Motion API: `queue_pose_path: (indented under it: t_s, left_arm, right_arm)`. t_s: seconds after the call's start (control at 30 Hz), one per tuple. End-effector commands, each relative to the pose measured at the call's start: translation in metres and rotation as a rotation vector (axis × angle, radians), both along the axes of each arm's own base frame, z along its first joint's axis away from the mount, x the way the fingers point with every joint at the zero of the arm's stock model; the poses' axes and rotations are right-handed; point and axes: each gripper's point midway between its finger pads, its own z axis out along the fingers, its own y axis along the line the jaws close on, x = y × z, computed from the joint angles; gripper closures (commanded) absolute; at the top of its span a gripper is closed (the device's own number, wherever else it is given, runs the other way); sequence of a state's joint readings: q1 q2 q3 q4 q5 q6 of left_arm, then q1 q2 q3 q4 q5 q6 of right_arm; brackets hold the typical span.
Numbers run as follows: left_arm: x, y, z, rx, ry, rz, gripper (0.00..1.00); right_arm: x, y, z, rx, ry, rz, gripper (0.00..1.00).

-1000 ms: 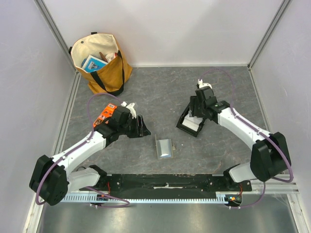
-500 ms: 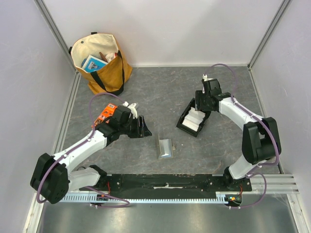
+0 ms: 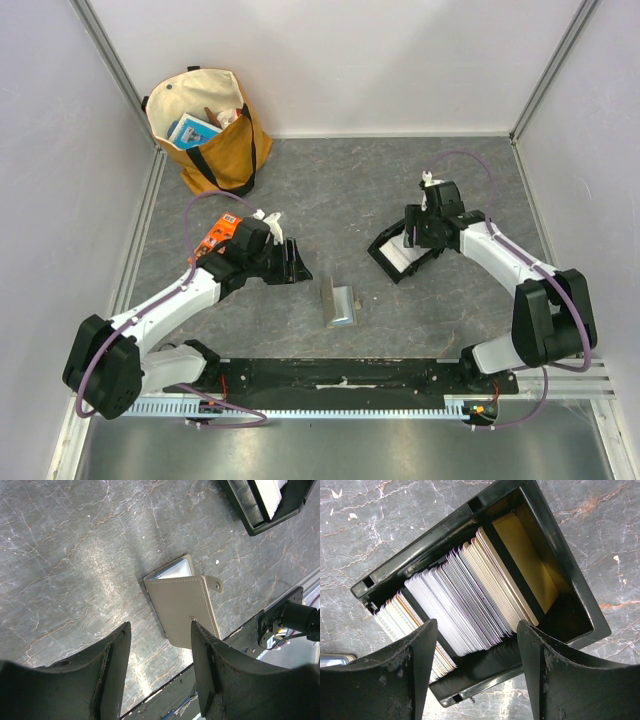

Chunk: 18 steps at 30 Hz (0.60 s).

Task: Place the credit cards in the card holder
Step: Move the storage box to the center of the board.

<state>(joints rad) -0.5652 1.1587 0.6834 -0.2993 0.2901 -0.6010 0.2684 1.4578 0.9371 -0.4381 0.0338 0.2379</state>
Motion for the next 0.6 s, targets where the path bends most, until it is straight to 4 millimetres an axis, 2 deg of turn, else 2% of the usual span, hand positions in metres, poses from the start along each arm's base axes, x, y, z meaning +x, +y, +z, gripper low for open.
queue_pose_path:
  t_s: [0.0, 0.07, 0.17, 0.27, 0.4, 0.57]
  left_arm:
    - [0.003, -0.004, 0.007, -0.013, -0.044, -0.038, 0.43]
    - [0.003, -0.004, 0.008, -0.013, -0.047, -0.039, 0.43]
    - [0.003, -0.005, 0.007, -0.016, -0.043, -0.037, 0.42]
    - [0.004, -0.005, 0.007, -0.017, -0.044, -0.036, 0.43]
    - [0.004, -0.005, 0.006, -0.014, -0.045, -0.037, 0.43]
    - [0.004, -0.006, 0.005, -0.011, -0.042, -0.046, 0.42]
  right_arm:
    - [0.012, -0.003, 0.027, -0.016, -0.089, 0.01, 0.28]
    - [0.022, -0.006, 0.038, -0.04, -0.125, 0.021, 0.27]
    - [0.034, -0.006, 0.04, -0.071, -0.14, 0.051, 0.26]
    - [0.04, -0.002, 0.025, -0.092, -0.096, 0.099, 0.25]
    - [0.048, -0.003, 0.02, -0.106, -0.116, 0.096, 0.24]
    - [0.051, 0.001, 0.003, -0.098, -0.097, 0.133, 0.22]
